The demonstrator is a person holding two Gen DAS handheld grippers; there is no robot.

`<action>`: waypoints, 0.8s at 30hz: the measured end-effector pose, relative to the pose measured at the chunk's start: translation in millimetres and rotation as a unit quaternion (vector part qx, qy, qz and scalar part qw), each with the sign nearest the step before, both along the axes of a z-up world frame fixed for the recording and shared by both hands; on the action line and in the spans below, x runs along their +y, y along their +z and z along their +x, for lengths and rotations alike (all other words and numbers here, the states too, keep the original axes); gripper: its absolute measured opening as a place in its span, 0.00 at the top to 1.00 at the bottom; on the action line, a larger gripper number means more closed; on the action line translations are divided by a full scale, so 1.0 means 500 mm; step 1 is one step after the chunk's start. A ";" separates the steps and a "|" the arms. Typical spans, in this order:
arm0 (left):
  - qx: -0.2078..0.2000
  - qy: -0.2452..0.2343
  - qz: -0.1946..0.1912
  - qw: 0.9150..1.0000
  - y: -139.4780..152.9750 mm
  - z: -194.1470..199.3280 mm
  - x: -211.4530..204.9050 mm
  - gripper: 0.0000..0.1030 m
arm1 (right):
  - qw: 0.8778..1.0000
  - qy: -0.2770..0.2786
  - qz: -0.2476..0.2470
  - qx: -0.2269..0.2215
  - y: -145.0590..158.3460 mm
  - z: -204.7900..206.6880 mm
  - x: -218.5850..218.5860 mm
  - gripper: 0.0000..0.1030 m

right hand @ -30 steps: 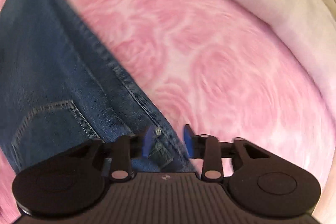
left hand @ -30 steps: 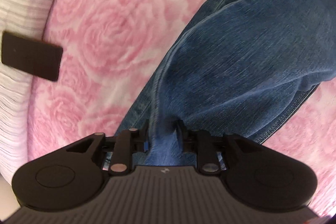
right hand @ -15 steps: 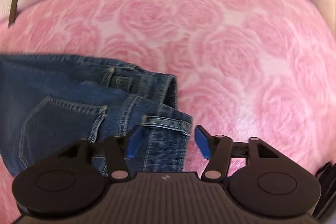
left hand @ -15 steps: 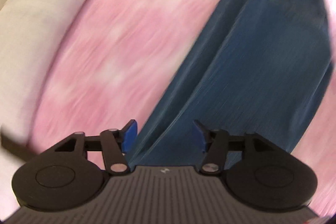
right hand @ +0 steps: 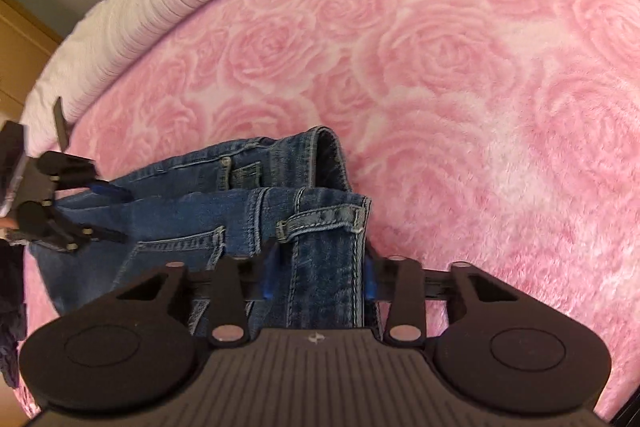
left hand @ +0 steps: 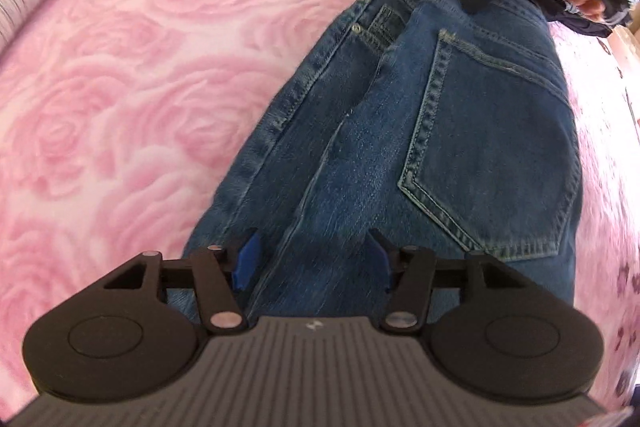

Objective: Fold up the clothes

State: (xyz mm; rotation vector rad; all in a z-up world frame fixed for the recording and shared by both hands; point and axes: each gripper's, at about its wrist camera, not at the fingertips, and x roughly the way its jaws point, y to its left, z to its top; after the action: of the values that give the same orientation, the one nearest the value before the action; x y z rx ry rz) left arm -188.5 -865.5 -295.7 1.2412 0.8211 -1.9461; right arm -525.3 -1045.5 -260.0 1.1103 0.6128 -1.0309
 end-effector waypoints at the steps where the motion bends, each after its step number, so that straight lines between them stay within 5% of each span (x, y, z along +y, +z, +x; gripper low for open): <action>1: -0.003 -0.004 0.005 1.000 -0.005 -0.006 -0.002 0.61 | 1.000 0.005 -0.007 0.003 0.006 0.002 0.004 0.67; 3: -0.012 -0.011 0.012 1.000 -0.008 -0.016 -0.003 0.79 | 1.000 0.011 -0.021 0.005 0.019 0.005 0.011 0.78; 5: -0.030 -0.023 0.008 0.999 0.004 -0.020 0.007 0.97 | 0.999 0.013 -0.034 0.004 0.035 0.005 0.017 0.79; 12: -0.030 0.008 -0.045 0.999 0.101 0.022 0.038 0.98 | 0.994 0.047 -0.097 0.009 0.117 0.032 0.022 0.80; 19: -0.063 0.034 -0.025 0.997 0.028 0.029 -0.034 0.96 | 0.996 0.027 -0.087 0.021 0.046 0.053 -0.056 0.79; 22: -0.068 0.069 -0.009 0.995 -0.008 0.031 -0.045 0.92 | 0.997 0.005 -0.075 0.033 0.016 0.052 -0.069 0.63; 24: -0.072 0.082 -0.013 0.994 -0.010 0.029 -0.041 0.90 | 0.996 -0.020 -0.083 0.030 0.023 0.043 -0.055 0.63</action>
State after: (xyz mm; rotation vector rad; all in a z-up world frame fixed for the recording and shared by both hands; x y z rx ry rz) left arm -173.9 -886.2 -300.6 1.2423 0.7965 -1.7100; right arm -503.8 -1072.9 -248.5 0.9520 0.5443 -1.1325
